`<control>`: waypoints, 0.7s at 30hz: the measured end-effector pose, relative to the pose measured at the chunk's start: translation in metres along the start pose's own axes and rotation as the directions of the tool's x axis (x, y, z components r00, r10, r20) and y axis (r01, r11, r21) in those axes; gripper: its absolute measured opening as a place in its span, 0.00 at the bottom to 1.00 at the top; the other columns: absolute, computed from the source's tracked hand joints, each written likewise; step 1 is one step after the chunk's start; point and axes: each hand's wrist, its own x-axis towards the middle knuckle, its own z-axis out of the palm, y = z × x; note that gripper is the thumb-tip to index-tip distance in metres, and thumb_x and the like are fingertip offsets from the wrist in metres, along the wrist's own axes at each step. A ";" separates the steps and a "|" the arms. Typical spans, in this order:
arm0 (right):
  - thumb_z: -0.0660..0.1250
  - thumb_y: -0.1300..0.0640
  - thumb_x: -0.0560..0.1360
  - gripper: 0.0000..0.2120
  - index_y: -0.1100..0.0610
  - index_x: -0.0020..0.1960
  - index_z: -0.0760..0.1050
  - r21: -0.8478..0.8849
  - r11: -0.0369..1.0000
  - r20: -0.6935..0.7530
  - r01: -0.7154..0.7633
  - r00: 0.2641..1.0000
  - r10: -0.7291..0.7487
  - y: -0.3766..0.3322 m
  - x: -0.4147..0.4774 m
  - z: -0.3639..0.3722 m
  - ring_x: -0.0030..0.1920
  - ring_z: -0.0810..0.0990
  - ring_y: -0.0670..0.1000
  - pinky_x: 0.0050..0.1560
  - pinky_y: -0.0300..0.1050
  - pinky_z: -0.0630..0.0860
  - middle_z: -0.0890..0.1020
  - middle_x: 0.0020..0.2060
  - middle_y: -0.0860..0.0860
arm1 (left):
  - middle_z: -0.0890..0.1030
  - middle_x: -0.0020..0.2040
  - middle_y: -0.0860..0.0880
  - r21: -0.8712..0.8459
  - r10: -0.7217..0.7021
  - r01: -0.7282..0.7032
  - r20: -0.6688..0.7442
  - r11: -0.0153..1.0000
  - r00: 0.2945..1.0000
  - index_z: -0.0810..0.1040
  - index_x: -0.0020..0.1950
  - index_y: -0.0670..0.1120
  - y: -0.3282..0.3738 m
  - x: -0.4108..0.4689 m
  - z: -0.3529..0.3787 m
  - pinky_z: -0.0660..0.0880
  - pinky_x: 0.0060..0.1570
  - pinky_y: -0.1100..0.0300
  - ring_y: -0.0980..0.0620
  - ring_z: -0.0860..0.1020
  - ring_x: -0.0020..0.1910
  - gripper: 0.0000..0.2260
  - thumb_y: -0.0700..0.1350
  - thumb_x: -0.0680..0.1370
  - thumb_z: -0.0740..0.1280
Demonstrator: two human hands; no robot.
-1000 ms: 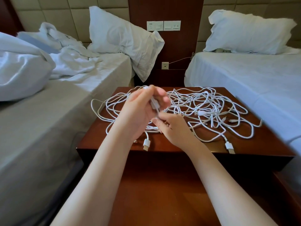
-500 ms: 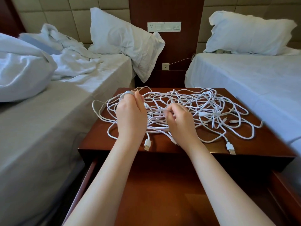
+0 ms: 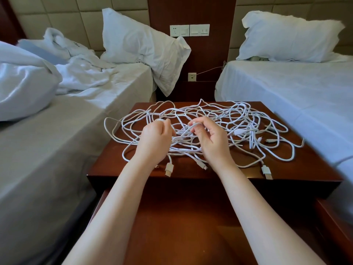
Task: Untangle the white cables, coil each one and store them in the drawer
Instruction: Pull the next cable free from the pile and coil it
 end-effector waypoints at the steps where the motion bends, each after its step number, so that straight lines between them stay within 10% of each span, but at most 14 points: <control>1: 0.60 0.57 0.82 0.09 0.55 0.53 0.79 -0.007 1.000 -0.020 -0.003 1.000 0.003 0.000 0.000 0.000 0.39 0.76 0.35 0.39 0.27 0.69 0.79 0.40 0.40 | 0.71 0.29 0.49 -0.048 -0.014 0.019 0.102 0.999 0.995 0.75 0.38 0.40 0.003 -0.002 -0.001 0.64 0.27 0.65 0.55 0.66 0.27 0.18 0.45 0.83 0.53; 6: 0.59 0.60 0.82 0.12 0.59 0.58 0.79 -0.029 0.999 -0.148 0.041 0.988 -0.045 0.003 0.000 -0.001 0.30 0.73 0.40 0.33 0.29 0.65 0.76 0.32 0.39 | 0.64 0.23 0.50 -0.315 0.045 0.206 0.635 0.926 0.771 0.74 0.38 0.39 0.016 -0.013 -0.002 0.58 0.22 0.65 0.55 0.59 0.21 0.25 0.57 0.81 0.52; 13: 0.59 0.55 0.80 0.14 0.55 0.60 0.79 -0.018 0.998 -0.035 0.056 0.998 -0.057 0.002 0.001 -0.001 0.43 0.80 0.43 0.46 0.38 0.75 0.81 0.41 0.42 | 0.68 0.25 0.49 -0.571 0.311 0.338 0.752 0.748 0.582 0.75 0.38 0.41 0.011 -0.013 -0.006 0.63 0.25 0.63 0.54 0.63 0.23 0.17 0.48 0.80 0.54; 17: 0.61 0.50 0.73 0.12 0.35 0.36 0.78 -0.097 0.993 0.172 -0.075 0.981 0.090 0.006 0.006 0.009 0.40 0.75 0.42 0.47 0.48 0.73 0.77 0.31 0.36 | 0.73 0.29 0.48 -0.762 0.459 0.312 0.608 0.568 0.648 0.80 0.39 0.42 0.016 -0.013 -0.003 0.71 0.36 0.58 0.51 0.73 0.30 0.17 0.46 0.79 0.54; 21: 0.62 0.55 0.75 0.13 0.46 0.33 0.71 -0.231 0.964 0.222 0.135 0.971 -0.083 0.004 -0.002 0.011 0.33 0.70 0.41 0.36 0.31 0.63 0.68 0.26 0.39 | 0.75 0.31 0.48 -0.907 0.422 0.210 0.362 0.364 0.831 0.80 0.38 0.43 0.022 -0.007 -0.006 0.74 0.41 0.59 0.50 0.75 0.35 0.19 0.46 0.80 0.54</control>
